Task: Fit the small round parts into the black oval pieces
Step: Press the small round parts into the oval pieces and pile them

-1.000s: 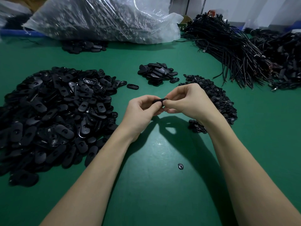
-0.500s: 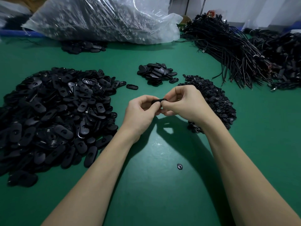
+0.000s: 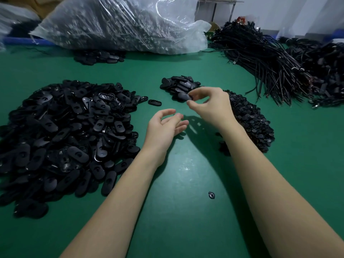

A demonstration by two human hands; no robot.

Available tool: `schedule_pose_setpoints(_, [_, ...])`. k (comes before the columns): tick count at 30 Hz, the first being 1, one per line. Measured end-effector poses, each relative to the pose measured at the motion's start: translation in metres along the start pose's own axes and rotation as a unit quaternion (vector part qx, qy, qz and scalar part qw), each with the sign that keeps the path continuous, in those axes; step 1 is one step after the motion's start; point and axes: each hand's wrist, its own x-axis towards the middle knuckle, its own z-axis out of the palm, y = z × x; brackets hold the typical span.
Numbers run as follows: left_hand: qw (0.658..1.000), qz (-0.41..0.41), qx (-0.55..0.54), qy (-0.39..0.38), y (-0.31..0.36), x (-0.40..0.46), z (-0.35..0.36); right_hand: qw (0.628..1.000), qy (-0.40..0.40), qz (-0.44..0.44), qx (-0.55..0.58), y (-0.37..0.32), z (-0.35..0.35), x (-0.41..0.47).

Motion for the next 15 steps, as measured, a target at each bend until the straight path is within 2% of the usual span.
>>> schedule_pose_setpoints(3, [1.0,-0.001,0.014,-0.003,0.0,0.0,0.001,0.999,0.024,0.037,-0.011,-0.003,0.01,0.033])
schedule_pose_setpoints(8, [1.0,-0.005,0.02,-0.013,0.0,0.0,0.0,0.997,0.015,0.062,-0.044,-0.006,0.024,0.074])
schedule_pose_setpoints(12, [1.0,-0.004,0.021,-0.013,0.0,0.0,-0.001,0.995,-0.009,0.082,-0.057,-0.004,0.028,0.08])
schedule_pose_setpoints(15, [1.0,-0.004,0.019,-0.016,-0.001,0.001,0.0,0.996,0.013,0.068,-0.048,0.002,0.025,0.068])
